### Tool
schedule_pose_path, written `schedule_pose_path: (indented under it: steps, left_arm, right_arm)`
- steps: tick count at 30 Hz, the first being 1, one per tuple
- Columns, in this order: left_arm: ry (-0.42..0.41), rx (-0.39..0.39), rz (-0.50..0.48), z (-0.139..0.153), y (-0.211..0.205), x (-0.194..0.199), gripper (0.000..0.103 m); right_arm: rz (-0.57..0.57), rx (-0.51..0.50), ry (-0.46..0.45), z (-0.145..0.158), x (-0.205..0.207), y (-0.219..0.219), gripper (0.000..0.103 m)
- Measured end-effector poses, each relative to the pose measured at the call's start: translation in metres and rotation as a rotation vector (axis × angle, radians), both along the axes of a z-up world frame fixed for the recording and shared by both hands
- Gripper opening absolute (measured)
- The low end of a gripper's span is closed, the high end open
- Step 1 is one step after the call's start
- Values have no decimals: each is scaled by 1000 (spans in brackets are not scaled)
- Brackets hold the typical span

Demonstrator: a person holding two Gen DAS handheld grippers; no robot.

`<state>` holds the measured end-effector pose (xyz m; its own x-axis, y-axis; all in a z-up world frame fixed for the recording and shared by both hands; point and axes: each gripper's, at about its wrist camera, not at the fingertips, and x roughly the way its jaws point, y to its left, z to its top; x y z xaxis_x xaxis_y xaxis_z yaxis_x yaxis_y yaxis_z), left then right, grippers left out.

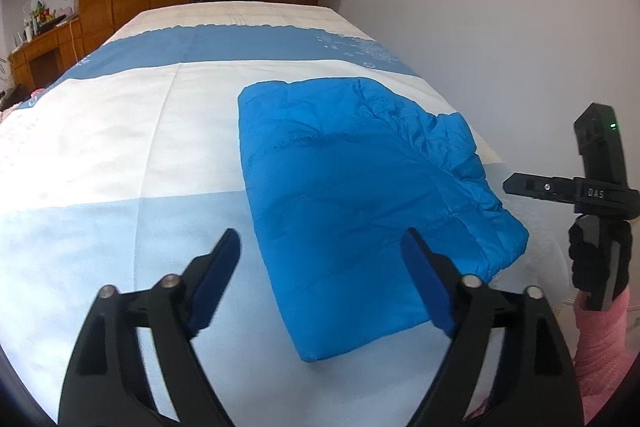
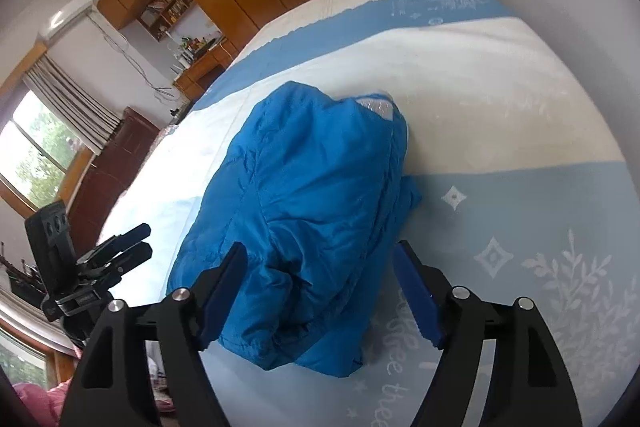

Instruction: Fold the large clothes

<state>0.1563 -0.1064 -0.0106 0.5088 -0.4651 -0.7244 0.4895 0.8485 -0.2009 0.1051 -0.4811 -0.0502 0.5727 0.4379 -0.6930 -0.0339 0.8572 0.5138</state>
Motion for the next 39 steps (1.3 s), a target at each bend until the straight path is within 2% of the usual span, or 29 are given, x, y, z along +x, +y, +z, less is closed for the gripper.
schedule_pose_path:
  steps: [4, 9, 15, 17, 24, 29, 35, 39]
  left_arm:
    - [9, -13, -8, -3, 3, 4, 90]
    - [66, -35, -13, -14, 5, 15, 90]
    - [157, -63, -21, -35, 5, 37, 90]
    - [209, -84, -31, -44, 5, 47, 90]
    - [343, -176, -77, -67, 4, 74, 91]
    - [410, -225, -118, -81, -3, 87, 95]
    - [422, -227, -150, -89, -18, 94, 101]
    - [418, -234, -169, -93, -23, 96, 101]
  right_arm:
    - [1, 40, 19, -11, 7, -5, 81]
    - [22, 70, 32, -20, 14, -3, 82]
    - [43, 142, 61, -35, 27, -3, 86]
    - [38, 172, 75, -42, 32, -5, 87]
    - [41, 225, 104, -60, 45, -5, 99]
    - [73, 269, 127, -74, 53, 0, 99]
    - [122, 343, 158, -93, 67, 10, 99]
    - [138, 344, 139, -97, 72, 16, 100]
